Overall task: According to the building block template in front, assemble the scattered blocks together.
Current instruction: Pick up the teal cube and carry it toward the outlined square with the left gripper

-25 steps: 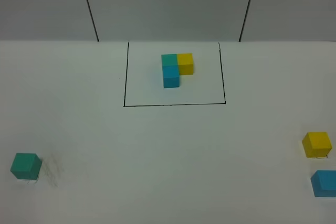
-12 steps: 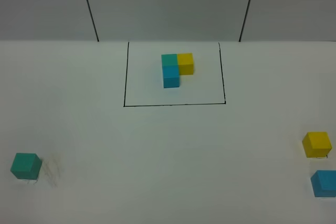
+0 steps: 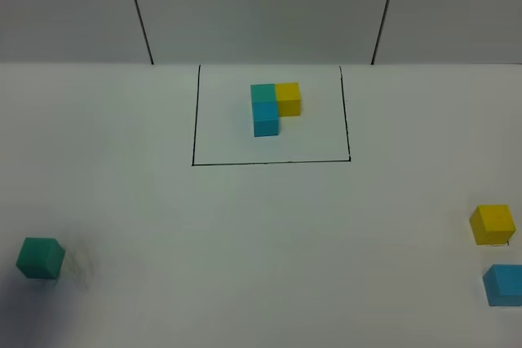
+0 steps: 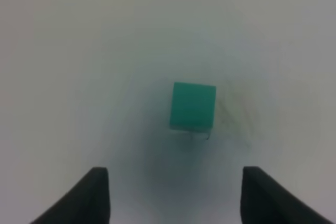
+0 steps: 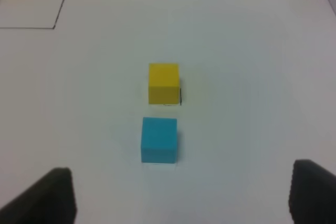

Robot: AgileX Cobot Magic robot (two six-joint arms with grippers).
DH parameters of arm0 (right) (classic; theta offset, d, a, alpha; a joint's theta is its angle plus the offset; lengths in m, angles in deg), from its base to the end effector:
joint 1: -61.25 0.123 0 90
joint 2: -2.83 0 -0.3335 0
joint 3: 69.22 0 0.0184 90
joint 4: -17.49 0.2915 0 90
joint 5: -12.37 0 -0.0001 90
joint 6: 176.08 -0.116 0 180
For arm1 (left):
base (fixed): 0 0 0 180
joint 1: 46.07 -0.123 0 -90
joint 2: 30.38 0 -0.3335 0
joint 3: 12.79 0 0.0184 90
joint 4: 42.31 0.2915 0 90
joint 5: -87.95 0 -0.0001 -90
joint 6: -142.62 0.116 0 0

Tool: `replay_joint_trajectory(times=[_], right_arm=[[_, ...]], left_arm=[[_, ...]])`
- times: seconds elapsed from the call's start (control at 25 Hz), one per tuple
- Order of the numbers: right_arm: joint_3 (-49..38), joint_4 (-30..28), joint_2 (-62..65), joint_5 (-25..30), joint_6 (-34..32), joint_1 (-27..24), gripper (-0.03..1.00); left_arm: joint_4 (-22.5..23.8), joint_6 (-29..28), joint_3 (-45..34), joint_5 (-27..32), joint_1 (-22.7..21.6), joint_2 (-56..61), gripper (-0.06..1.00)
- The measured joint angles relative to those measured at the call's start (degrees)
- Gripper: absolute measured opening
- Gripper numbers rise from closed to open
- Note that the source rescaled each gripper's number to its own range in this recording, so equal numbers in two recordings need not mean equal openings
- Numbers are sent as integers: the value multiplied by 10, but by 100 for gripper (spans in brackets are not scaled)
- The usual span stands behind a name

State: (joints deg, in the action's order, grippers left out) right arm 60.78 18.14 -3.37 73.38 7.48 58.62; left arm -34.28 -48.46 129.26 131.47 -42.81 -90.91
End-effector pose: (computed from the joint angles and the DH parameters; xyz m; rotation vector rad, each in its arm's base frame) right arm 0.0036 0.0010 0.2833 -0.0172 2.0460 -0.0539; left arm 0.1987 -0.0001 0.2979 -0.0839 2.4670 0.0552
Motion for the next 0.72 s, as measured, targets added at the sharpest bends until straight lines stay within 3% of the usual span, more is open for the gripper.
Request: replay_joint_trajectory(times=[0.16,0.28,0.72], right_arm=[[0,0,0,0,0,0,68],[0,0,0,0,0,0,68],[0,0,0,0,0,0,68]], left_arm=[[-32,-2,49,-4,0,-118,51],[-34,-2,70,-14,0,-184,62],[-40,-2,74,-44,0,-343,64]])
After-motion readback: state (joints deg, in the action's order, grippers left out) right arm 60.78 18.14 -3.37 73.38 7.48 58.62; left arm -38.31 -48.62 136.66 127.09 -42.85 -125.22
